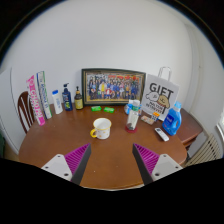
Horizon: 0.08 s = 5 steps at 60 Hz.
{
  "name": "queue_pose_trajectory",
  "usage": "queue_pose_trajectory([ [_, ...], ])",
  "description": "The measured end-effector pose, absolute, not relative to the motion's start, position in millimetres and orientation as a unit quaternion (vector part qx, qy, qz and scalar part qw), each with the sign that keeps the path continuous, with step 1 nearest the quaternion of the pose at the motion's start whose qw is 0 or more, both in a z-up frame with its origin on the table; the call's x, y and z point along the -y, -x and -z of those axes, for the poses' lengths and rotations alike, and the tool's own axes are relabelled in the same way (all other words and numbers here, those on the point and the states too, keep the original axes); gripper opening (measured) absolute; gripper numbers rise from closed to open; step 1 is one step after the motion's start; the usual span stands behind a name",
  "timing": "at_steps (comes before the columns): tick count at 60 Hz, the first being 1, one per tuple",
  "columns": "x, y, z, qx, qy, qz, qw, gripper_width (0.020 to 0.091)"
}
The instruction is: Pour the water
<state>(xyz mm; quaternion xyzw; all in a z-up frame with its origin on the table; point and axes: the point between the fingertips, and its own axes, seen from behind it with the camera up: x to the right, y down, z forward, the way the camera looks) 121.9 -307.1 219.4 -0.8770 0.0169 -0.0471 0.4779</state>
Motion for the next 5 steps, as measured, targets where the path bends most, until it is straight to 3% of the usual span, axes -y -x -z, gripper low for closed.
queue_pose_trajectory([
  [5,310.5,-126.3,-221.1,-0.020,0.872,0.057,0.485,0.0855],
])
